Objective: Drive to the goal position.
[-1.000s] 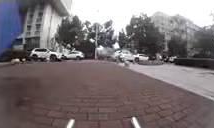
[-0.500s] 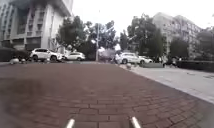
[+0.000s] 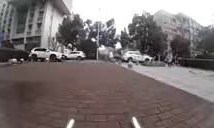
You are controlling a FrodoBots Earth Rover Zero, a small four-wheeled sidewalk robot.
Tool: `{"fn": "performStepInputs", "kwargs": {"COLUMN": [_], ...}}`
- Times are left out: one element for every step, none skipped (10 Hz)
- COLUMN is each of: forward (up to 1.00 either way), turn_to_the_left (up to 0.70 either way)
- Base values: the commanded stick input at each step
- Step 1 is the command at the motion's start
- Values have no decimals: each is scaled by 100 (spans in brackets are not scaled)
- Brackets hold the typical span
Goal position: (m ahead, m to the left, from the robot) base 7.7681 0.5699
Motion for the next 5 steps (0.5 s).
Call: {"fn": "performStepInputs", "kwargs": {"forward": [59, 59, 59, 58, 58], "turn_to_the_left": [0, 0, 0, 0, 0]}}
